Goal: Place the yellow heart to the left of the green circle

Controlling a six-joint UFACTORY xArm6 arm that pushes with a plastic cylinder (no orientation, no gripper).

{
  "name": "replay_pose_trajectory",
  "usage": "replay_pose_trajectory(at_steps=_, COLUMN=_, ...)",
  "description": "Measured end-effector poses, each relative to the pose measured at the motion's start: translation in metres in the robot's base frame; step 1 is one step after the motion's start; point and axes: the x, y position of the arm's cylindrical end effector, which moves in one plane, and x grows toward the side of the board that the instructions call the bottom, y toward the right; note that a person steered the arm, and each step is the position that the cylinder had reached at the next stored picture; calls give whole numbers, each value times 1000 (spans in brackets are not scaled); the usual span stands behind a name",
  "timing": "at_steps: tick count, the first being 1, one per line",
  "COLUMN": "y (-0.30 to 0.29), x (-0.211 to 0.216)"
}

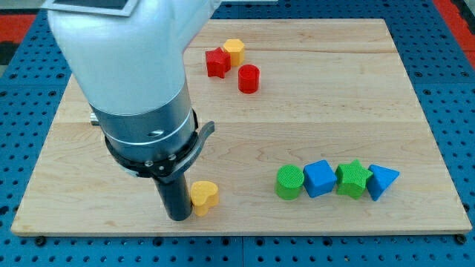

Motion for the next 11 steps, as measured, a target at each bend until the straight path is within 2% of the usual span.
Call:
replay_pose_trajectory(at_steps=1, y=2, x=-2)
replay_pose_trajectory(at_steps=3, y=43, x=-2)
replay_pose_trajectory(at_steps=6, y=7, x=-20)
replay_pose_trajectory(at_steps=11, y=46, x=-29)
